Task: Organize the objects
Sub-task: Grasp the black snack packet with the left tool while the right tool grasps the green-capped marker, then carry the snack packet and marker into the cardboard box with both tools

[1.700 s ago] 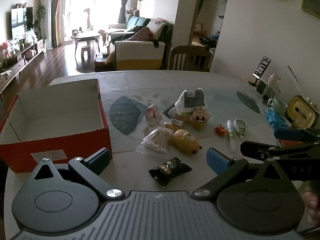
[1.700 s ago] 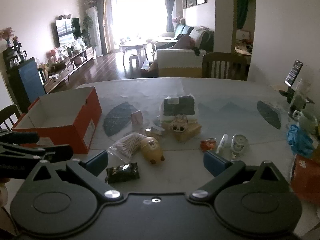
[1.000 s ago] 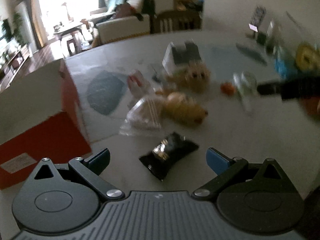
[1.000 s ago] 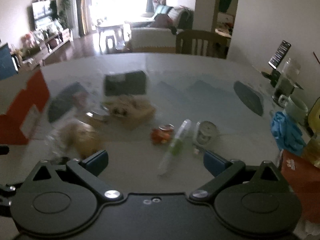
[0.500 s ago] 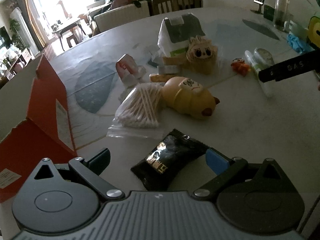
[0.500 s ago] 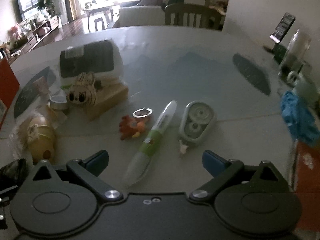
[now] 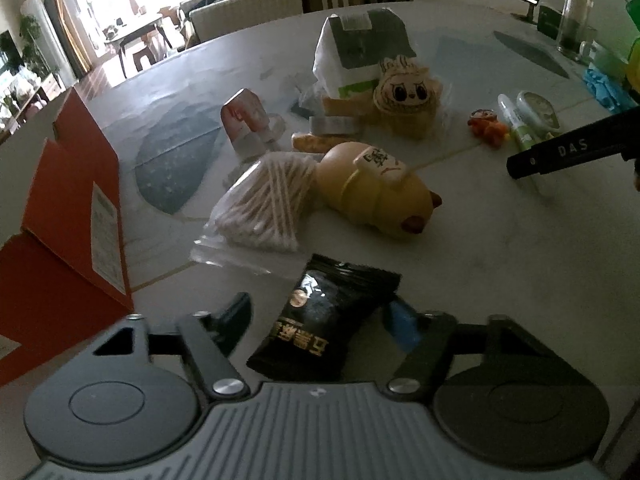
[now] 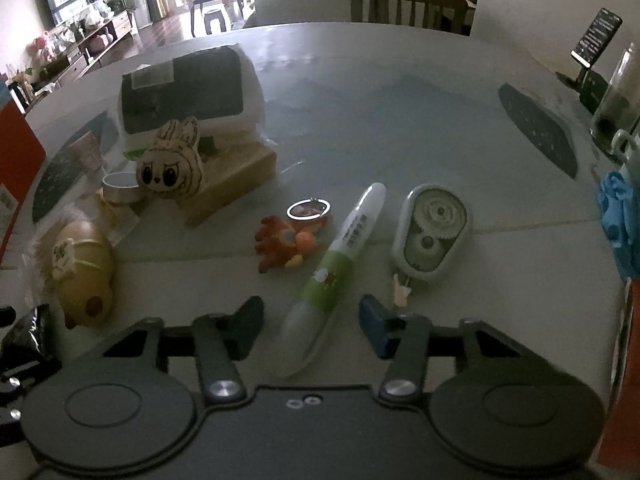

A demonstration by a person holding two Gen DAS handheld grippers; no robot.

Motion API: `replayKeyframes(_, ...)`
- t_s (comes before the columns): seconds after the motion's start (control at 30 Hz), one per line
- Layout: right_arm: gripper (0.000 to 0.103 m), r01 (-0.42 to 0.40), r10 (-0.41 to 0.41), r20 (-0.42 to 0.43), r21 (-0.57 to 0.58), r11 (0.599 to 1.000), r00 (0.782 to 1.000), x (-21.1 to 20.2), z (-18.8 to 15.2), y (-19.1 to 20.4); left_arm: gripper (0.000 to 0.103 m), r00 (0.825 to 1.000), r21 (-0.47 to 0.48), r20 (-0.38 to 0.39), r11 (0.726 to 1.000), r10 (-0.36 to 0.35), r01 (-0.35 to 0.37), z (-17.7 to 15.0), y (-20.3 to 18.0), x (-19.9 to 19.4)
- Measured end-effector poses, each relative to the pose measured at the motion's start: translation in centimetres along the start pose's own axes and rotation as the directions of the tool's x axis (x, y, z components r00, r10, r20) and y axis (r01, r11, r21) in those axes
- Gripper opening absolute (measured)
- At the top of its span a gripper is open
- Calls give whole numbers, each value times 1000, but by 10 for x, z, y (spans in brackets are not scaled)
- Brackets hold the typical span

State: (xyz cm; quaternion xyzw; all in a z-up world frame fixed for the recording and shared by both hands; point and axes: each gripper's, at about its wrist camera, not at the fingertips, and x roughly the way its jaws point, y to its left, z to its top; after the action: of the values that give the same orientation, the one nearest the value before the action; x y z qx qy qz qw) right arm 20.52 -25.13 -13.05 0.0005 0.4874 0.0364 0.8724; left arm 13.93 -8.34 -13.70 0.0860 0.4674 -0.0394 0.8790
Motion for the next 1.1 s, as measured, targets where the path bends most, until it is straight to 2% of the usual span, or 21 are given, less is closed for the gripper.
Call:
replayKeyframes(0.03,42,5,-5,1,-1,1000,1000,0,0,0,57,1000,-4,-2,1000,-6,6,0,0,0)
replayKeyframes(0.1,29,-2,2,0,5,1000,1000,-1,1,-1,53,1000,-3,-1,1000,-16,16,0,0,-1)
replayKeyframes(0.2,26,-12,12,-6,30,999,1000,0,3,-6,44,999,-1,-3,999,-33,33,0,1,-3)
replayKeyframes(0.3,24,-12,12,-6,41,999,1000,-2,2,-11,41,999,-7,-12,999,-47,47,-1,2,-5)
replayKeyframes(0.73,22,-87,85,22,89,992,996,-41,-9,-25,36,996,-134,-14,987,-88,86,-11,26,-29)
replayKeyframes(0.93,22,-82,75,54,134,988,996,-66,-13,-24,36,991,-152,19,980,-129,130,-6,42,-42)
replayKeyframes(1.1,22,-85,69,110,149,985,991,-96,-12,-15,36,985,-130,56,977,-163,169,1,54,-57)
